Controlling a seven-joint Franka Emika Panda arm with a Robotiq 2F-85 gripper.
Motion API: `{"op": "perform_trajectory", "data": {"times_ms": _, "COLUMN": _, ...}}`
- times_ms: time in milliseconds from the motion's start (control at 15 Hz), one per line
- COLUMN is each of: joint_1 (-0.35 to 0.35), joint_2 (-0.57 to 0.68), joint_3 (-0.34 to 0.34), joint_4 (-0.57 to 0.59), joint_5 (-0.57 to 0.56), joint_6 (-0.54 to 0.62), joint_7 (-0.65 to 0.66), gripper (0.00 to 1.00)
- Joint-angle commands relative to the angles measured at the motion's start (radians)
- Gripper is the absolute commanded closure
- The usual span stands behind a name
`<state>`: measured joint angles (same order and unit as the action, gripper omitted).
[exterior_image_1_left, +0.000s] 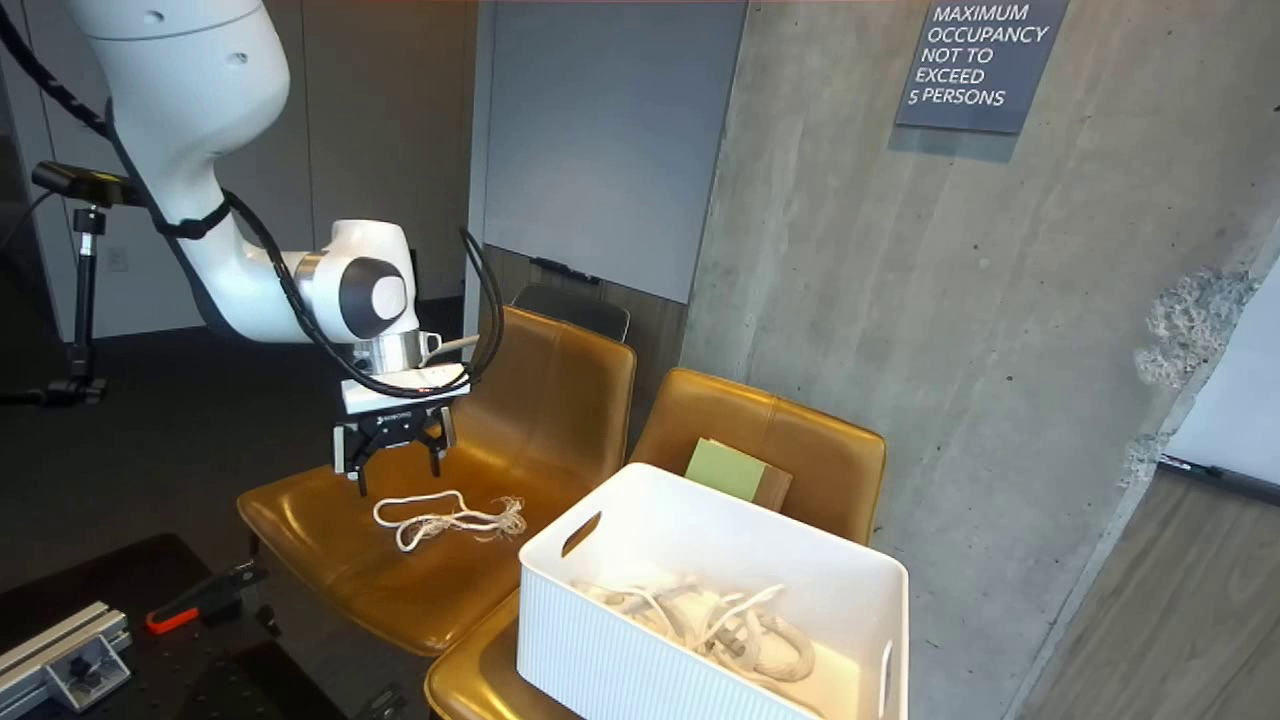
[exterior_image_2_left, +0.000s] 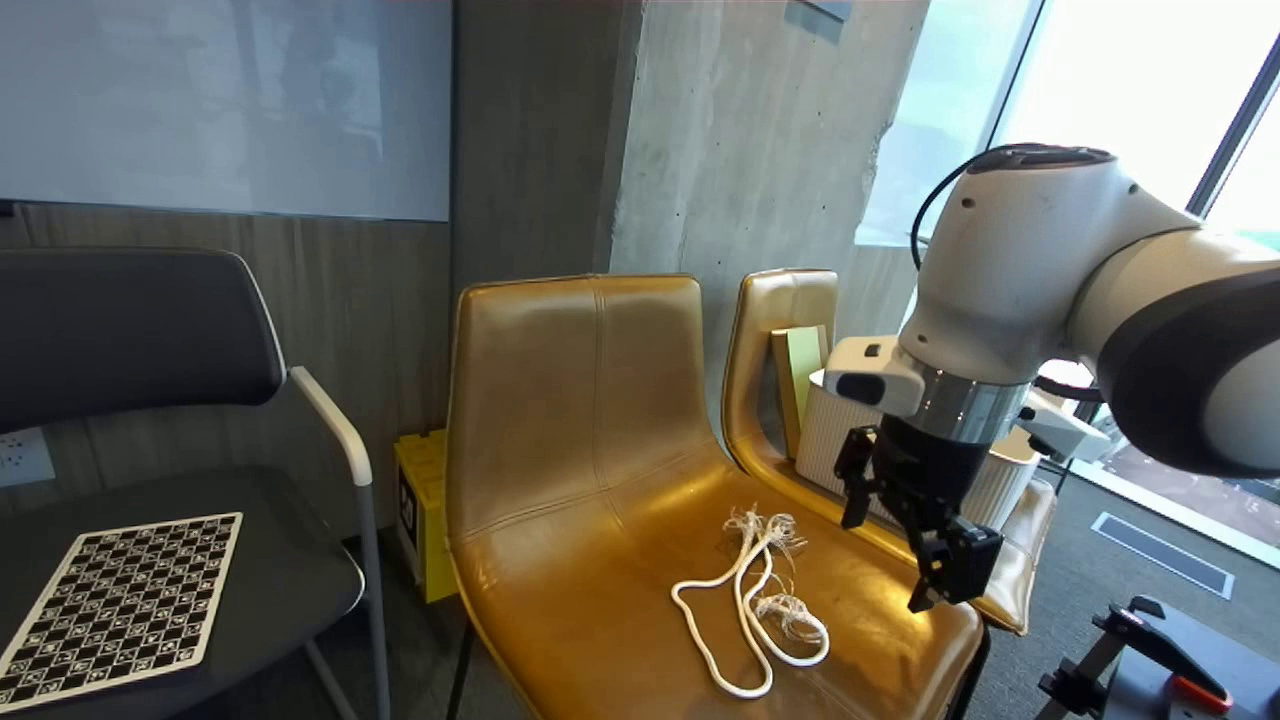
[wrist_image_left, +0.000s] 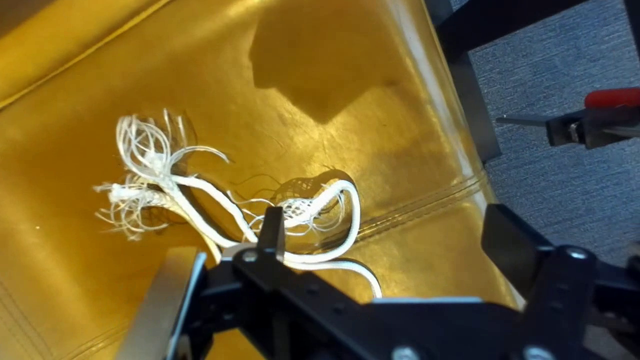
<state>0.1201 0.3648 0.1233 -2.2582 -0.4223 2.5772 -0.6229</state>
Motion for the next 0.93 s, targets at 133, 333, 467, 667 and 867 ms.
{"op": "perform_trajectory", "data": {"times_ms": 133, "joint_1": 0.044, "joint_2": 0.166, "joint_3": 0.003, "joint_4": 0.091, "joint_5": -0.018, "joint_6": 0.092, "joint_7": 0.099, "gripper": 0.00}}
{"op": "perform_trajectory", "data": {"times_ms": 333, "joint_1": 0.079, "joint_2": 0.260, "joint_3": -0.028, "joint_4": 0.170, "joint_5": -0.046, "joint_6": 0.126, "joint_7": 0.167, "gripper": 0.00}}
{"op": "perform_trajectory", "data": {"times_ms": 467, "joint_1": 0.096, "joint_2": 0.319, "joint_3": -0.049, "joint_4": 0.228, "joint_5": -0.064, "joint_6": 0.136, "joint_7": 0.203, "gripper": 0.00}}
{"op": "perform_trajectory", "data": {"times_ms": 667, "joint_1": 0.110, "joint_2": 0.399, "joint_3": -0.077, "joint_4": 0.305, "joint_5": -0.069, "joint_6": 0.140, "joint_7": 0.234, "gripper": 0.00}}
{"op": "perform_trajectory", "data": {"times_ms": 867, "joint_1": 0.140, "joint_2": 0.480, "joint_3": -0.108, "joint_4": 0.372, "joint_5": -0.077, "joint_6": 0.130, "joint_7": 0.264, "gripper": 0.00}}
